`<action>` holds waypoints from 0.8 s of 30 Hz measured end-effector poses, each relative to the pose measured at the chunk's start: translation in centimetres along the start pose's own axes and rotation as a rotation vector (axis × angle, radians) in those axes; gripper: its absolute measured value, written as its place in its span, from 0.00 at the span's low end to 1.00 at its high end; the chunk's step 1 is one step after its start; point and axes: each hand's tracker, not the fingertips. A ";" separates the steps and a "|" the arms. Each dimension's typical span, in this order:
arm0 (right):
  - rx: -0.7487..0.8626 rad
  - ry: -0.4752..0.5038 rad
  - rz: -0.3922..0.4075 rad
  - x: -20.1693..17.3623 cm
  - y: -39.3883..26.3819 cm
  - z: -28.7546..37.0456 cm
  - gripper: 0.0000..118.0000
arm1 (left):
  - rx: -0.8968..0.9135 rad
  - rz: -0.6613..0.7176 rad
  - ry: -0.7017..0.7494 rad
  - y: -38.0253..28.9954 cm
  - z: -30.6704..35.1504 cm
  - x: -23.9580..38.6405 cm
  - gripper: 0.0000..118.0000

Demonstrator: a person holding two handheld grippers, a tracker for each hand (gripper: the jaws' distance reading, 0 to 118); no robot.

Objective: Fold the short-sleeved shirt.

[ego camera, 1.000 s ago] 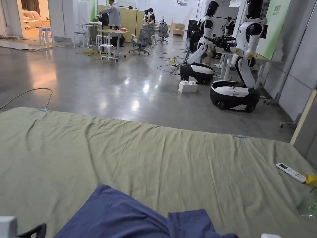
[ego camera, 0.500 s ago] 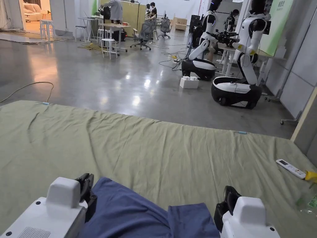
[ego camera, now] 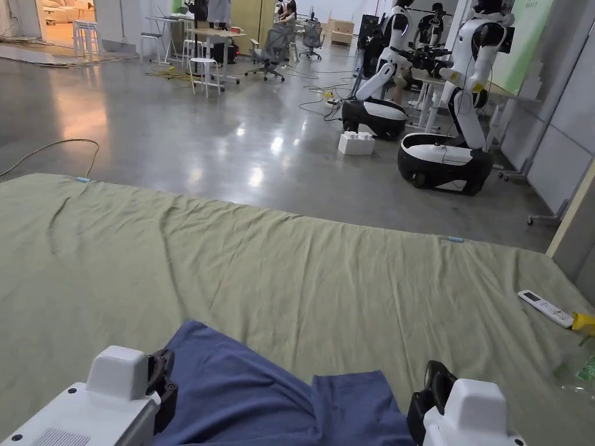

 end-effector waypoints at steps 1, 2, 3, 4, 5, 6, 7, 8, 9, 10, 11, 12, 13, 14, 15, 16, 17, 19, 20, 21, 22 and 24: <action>-0.014 0.006 -0.002 0.1 -0.3 -0.3 0.01 | -0.038 0.011 0.002 -0.2 -0.5 -0.5 0.01; -0.034 0.012 -0.009 0.3 -0.7 -0.6 0.01 | -0.061 0.033 0.010 -0.5 -0.9 -1.0 0.01; -0.052 0.013 -0.005 0.4 -1.1 -0.9 0.01 | -0.082 0.055 0.010 -0.8 -1.3 -1.8 0.01; -0.064 0.015 0.005 0.5 -1.5 -1.3 0.01 | -0.107 0.064 0.009 -1.1 -1.7 -2.6 0.01; -0.074 0.015 0.010 0.6 -1.8 -1.5 0.01 | -0.134 0.070 0.016 -1.4 -2.0 -3.3 0.01; -0.085 0.013 0.009 0.8 -2.1 -1.7 0.01 | -0.157 0.067 0.049 -1.7 -2.2 -4.2 0.01; -0.099 0.013 0.011 0.9 -2.4 -2.0 0.01 | -0.182 0.074 0.059 -1.9 -2.4 -5.1 0.01; -0.114 0.014 0.011 1.0 -2.7 -2.3 0.01 | -0.213 0.087 0.063 -2.2 -2.6 -5.9 0.03; -0.124 0.015 0.004 1.1 -3.0 -2.5 0.01 | -0.233 0.104 0.084 -2.5 -2.8 -6.9 0.08; -0.147 0.015 -0.005 1.1 -3.5 -2.7 0.01 | -0.235 0.116 0.122 -2.7 -2.8 -8.0 0.15; -0.173 0.013 -0.009 1.1 -3.8 -3.0 0.01 | -0.258 0.122 0.142 -3.0 -2.9 -9.0 0.15; -0.159 0.015 -0.001 1.1 -3.9 -3.2 0.01 | -0.283 0.129 0.149 -3.2 -3.1 -10.0 0.18; -0.168 0.016 -0.002 1.1 -4.1 -3.2 0.01 | -0.307 0.145 0.172 -3.5 -3.2 -10.9 0.22; -0.175 0.018 -0.004 1.1 -4.2 -3.3 0.01 | -0.338 0.158 0.193 -4.0 -3.3 -12.0 0.41; -0.181 0.019 -0.005 1.0 -4.3 -3.5 0.01 | -0.371 0.181 0.203 -4.3 -3.3 -12.9 0.53; -0.185 0.022 -0.004 1.0 -4.4 -3.6 0.01 | -0.403 0.208 0.214 -4.7 -3.4 -14.0 0.59; -0.189 0.023 -0.004 0.9 -4.5 -3.6 0.01 | -0.431 0.217 0.217 -4.5 -3.0 -12.0 0.59; -0.196 0.028 0.001 0.7 -4.6 -3.9 0.01 | -0.448 0.222 0.230 -5.1 -2.8 -12.7 0.61; -0.200 0.031 0.004 0.5 -4.7 -4.0 0.01 | -0.466 0.226 0.242 -5.5 -2.9 -12.4 0.63; -0.204 0.034 0.006 0.4 -4.8 -4.0 0.01 | -0.477 0.230 0.252 -5.9 -3.1 -12.1 0.64; -0.208 0.038 0.008 0.3 -4.9 -4.2 0.01 | -0.493 0.232 0.257 -7.2 -3.3 -14.5 0.64; -0.219 0.046 0.010 0.0 -5.0 -4.5 0.01 | -0.520 0.257 0.239 -8.3 -4.0 -13.6 0.64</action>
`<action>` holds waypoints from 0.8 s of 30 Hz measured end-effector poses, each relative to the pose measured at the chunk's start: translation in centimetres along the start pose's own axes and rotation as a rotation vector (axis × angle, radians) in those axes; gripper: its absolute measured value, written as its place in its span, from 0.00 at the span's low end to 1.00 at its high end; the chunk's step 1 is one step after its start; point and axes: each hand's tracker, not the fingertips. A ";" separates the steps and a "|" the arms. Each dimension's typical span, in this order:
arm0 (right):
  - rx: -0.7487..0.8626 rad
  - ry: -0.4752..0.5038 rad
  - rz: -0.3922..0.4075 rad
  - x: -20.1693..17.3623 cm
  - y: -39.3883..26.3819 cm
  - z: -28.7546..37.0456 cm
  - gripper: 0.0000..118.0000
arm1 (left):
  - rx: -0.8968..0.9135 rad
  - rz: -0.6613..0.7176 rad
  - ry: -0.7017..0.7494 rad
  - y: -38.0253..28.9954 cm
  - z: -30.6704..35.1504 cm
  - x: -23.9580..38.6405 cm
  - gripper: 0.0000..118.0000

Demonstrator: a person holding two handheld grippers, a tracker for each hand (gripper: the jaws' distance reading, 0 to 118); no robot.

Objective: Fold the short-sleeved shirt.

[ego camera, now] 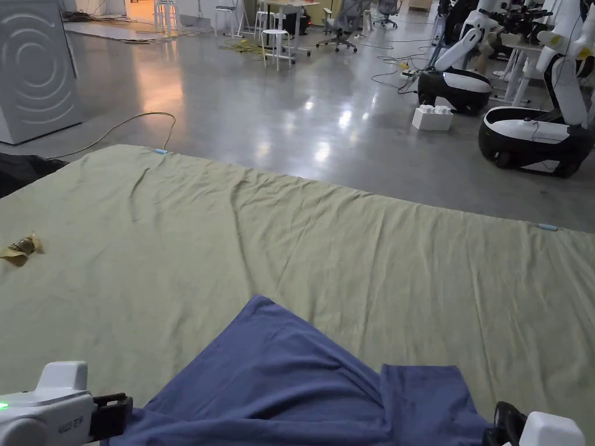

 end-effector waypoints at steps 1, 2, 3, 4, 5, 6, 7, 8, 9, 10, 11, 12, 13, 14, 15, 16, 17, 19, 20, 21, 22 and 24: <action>-0.006 0.004 0.000 -0.1 -0.1 -0.1 0.01 | -0.020 0.009 -0.005 0.0 -1.4 -0.8 0.64; -0.010 0.007 0.001 -0.2 -0.1 -0.3 0.01 | -0.027 0.023 -0.010 -0.2 -2.7 -1.0 0.64; -0.016 0.007 0.003 -0.3 -0.2 -0.5 0.01 | -0.041 0.031 -0.017 -0.7 -3.5 -0.3 0.64; -0.022 0.008 0.007 -0.4 -0.3 -0.8 0.01 | -0.062 0.039 -0.010 -1.3 -4.2 0.7 0.64; -0.028 0.010 0.008 -0.3 -0.5 -0.9 0.01 | -0.078 0.044 -0.003 -1.9 -4.9 1.7 0.64; -0.037 0.012 0.010 -0.3 -0.6 -1.2 0.01 | -0.098 0.038 0.036 -0.3 -7.1 -2.4 0.63; -0.043 0.013 0.012 -0.3 -0.6 -1.5 0.01 | -0.109 0.033 0.060 -0.3 -8.0 -2.7 0.63; -0.050 0.012 0.014 -0.3 -0.7 -1.8 0.01 | -0.113 0.021 0.066 -0.4 -8.6 -2.8 0.62; -0.061 0.013 0.017 -0.3 -0.8 -2.2 0.01 | -0.103 0.021 0.064 -0.4 -8.9 -2.9 0.62; -0.075 0.018 0.017 -0.1 -0.8 -2.7 0.01 | -0.081 0.014 0.084 -1.3 -8.1 -1.4 0.61; -0.081 0.018 0.015 0.0 -0.8 -3.2 0.01 | -0.065 0.000 0.094 -1.2 -8.1 -1.2 0.55; -0.094 0.018 0.013 0.1 -0.8 -3.9 0.02 | -0.047 -0.024 0.101 -1.2 -8.0 -1.1 0.46; -0.120 0.028 0.016 0.3 -0.9 -4.9 0.03 | -0.031 -0.044 0.083 -1.3 -8.1 -0.9 0.37; -0.147 0.041 0.016 0.5 -0.8 -5.9 0.15 | -0.018 -0.066 0.070 -1.9 -7.7 0.1 0.25; -0.161 0.041 0.009 0.7 -0.6 -7.2 0.29 | -0.028 -0.099 0.062 -2.1 -7.8 0.7 0.16; -0.184 0.044 0.014 0.7 -0.4 -8.6 0.42 | -0.029 -0.129 0.048 -2.1 -7.8 1.1 0.09; -0.236 0.055 0.014 1.0 -0.2 -10.3 0.50 | -0.028 -0.158 0.039 -2.2 -7.9 1.4 0.07; -0.299 0.051 0.022 1.2 0.3 -13.7 0.57 | -0.048 -0.200 0.059 -2.4 -7.7 2.5 0.06; -0.335 0.064 0.006 1.4 0.5 -15.4 0.60 | -0.050 -0.188 0.055 -2.2 -7.6 2.4 0.06; -0.363 0.060 0.015 1.7 0.6 -17.3 0.60 | -0.053 -0.177 0.051 -2.0 -7.5 2.0 0.05; -0.397 0.058 0.045 1.7 0.7 -19.1 0.61 | -0.050 -0.142 0.039 -1.8 -7.3 1.8 0.05; -0.462 0.047 0.063 1.9 0.5 -22.0 0.65 | -0.042 -0.083 0.019 -2.0 -6.9 1.2 0.05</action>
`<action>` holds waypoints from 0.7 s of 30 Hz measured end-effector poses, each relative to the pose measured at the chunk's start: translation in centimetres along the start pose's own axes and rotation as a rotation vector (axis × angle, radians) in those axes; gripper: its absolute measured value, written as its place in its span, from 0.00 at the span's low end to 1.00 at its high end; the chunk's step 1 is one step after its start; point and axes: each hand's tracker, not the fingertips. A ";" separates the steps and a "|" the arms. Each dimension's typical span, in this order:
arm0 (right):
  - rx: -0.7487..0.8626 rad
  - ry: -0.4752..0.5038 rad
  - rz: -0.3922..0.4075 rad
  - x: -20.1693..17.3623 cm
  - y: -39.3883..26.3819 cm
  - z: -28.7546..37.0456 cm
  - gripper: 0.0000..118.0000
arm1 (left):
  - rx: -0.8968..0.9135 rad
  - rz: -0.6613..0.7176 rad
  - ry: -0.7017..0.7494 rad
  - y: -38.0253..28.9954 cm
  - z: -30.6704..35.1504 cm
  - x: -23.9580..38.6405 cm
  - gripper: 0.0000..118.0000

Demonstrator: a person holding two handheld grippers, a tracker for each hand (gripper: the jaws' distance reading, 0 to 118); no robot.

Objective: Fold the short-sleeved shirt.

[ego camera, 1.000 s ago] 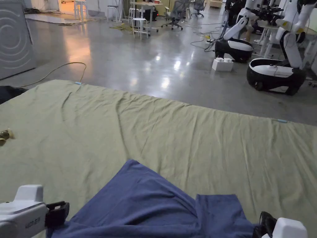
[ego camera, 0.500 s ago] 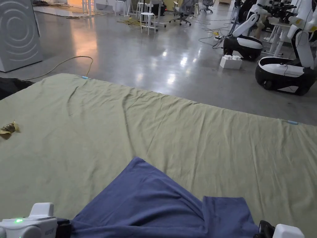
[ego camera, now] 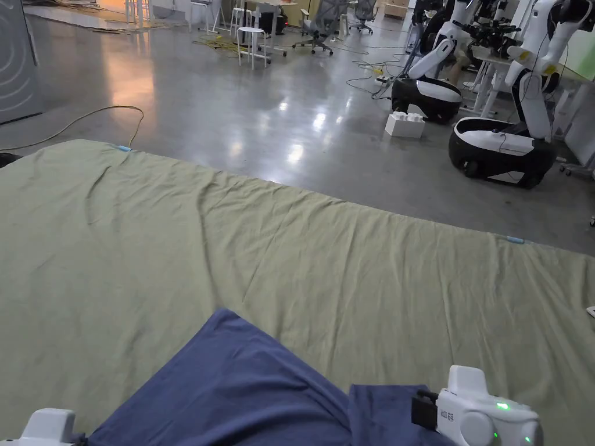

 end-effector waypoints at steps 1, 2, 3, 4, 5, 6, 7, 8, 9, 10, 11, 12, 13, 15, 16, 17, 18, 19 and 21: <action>-0.028 -0.002 0.025 0.1 0.3 -1.4 0.66 | 0.003 0.013 -0.003 -0.1 0.2 -0.3 0.05; -0.082 0.025 0.041 0.2 0.4 -2.6 0.66 | 0.012 0.016 0.000 -0.2 0.3 -0.5 0.05; -0.122 0.033 0.039 0.3 0.4 -3.6 0.66 | 0.024 0.025 0.000 -0.3 0.4 -0.7 0.05; -0.170 0.048 0.040 0.2 0.0 -4.5 0.65 | 0.026 0.030 -0.004 -0.5 0.6 -0.8 0.05; -0.216 0.063 0.044 0.2 -0.4 -5.2 0.59 | 0.029 0.032 -0.004 -0.6 0.7 -0.9 0.05; -0.265 0.063 0.037 0.1 -0.8 -5.8 0.49 | 0.032 0.038 -0.006 -0.6 0.8 -0.9 0.05; -0.215 0.102 -0.001 0.2 -1.1 -5.3 0.46 | 0.039 0.044 -0.008 -0.7 0.9 -0.9 0.05; -0.165 0.063 0.010 0.2 -1.0 -4.6 0.36 | 0.048 0.047 -0.009 -0.6 1.2 -1.0 0.05; -0.160 0.069 0.022 -0.1 -1.2 -4.2 0.16 | 0.062 0.054 -0.010 -0.5 1.3 -1.1 0.05; -0.138 0.076 0.030 -0.2 -1.3 -3.9 0.02 | 0.080 0.062 -0.012 -0.3 1.4 -1.2 0.05; -0.112 0.071 0.060 -0.4 -1.3 -3.5 0.02 | 0.095 0.066 -0.014 -0.2 1.6 -1.2 0.05; -0.104 0.061 0.054 -0.5 -1.5 -3.0 0.02 | 0.103 0.064 -0.018 0.3 1.9 -1.3 0.05; -0.092 0.064 0.045 -0.4 -1.4 -2.6 0.02 | 0.119 0.062 -0.017 0.4 1.9 -1.3 0.05; -0.011 0.039 0.001 -0.2 -1.1 -0.8 0.01 | 0.152 0.072 -0.029 1.6 3.1 -1.0 0.05; 0.027 0.037 -0.017 -0.1 -0.9 0.3 0.01 | 0.171 0.078 -0.037 2.2 3.6 -1.0 0.05; 0.053 0.044 -0.026 0.3 -0.3 1.3 0.01 | 0.177 0.075 -0.048 2.8 4.0 -0.9 0.05; 0.083 0.042 -0.025 0.4 0.1 2.4 0.01 | 0.181 0.069 -0.052 3.3 4.4 -0.6 0.05; 0.122 0.036 -0.029 0.4 0.4 3.7 0.01 | 0.200 0.066 -0.059 3.8 4.9 -0.4 0.05; 0.180 0.050 -0.031 0.9 1.5 6.2 0.01 | 0.239 0.056 -0.077 5.0 5.9 -0.1 0.05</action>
